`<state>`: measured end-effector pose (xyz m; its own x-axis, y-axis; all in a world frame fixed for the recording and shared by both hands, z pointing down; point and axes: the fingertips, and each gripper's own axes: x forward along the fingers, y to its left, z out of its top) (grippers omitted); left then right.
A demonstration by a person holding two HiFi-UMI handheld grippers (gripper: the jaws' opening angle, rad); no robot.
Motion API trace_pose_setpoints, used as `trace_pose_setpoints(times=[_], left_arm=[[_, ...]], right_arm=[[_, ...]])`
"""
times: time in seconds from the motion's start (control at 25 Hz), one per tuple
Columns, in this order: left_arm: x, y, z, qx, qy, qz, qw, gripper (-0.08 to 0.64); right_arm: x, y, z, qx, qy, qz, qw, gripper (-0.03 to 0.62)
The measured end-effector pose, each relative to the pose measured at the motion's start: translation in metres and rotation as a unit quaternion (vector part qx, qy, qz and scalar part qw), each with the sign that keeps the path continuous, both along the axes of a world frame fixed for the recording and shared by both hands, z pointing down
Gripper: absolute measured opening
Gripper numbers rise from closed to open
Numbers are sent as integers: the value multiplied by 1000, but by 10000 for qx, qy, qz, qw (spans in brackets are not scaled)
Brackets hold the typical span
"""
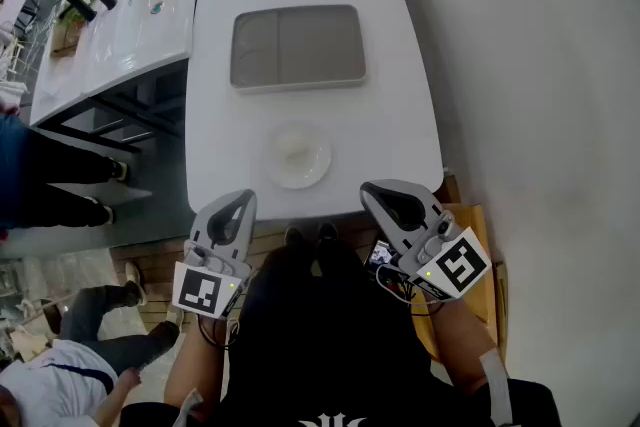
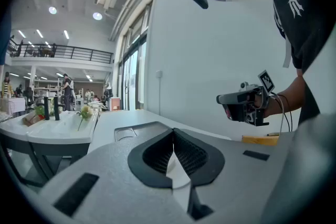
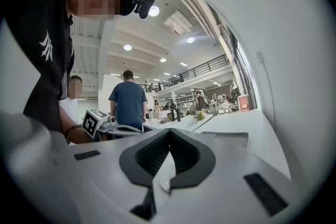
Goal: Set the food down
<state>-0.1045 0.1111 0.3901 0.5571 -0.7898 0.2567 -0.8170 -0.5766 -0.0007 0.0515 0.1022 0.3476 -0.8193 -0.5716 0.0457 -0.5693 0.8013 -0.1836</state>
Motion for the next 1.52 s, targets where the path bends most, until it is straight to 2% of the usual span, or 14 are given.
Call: trace_pose_setpoints(times=[0.72,0.76,0.88,1.12,1.36,1.52], left_arm=[[4,1,7,-14,-147,-83,9999,3],[4,-1,9,1,-169,-81,9998,3],[6,-9,13,-119,-224,-107,9996,3],[4,-21,26,-217,-359,-140,9990,8],[-17,-32,44,-490,-478,-205,9974,113],[-27,-42,68,-908,-587,-165,9940,169]], right_arm=[[1,-9,13,-74,92,-73,9999,8],[0,-11,14,-69,93,-93,9999,24],[-4,-17,19,-97,23,-184,9998,138],[-11,-25,35,-203,120,-296,9993,143],[-18,-36,53,-379,313,-262,9984,180],[-21,-54,73,-717,444,-160,9963,201]])
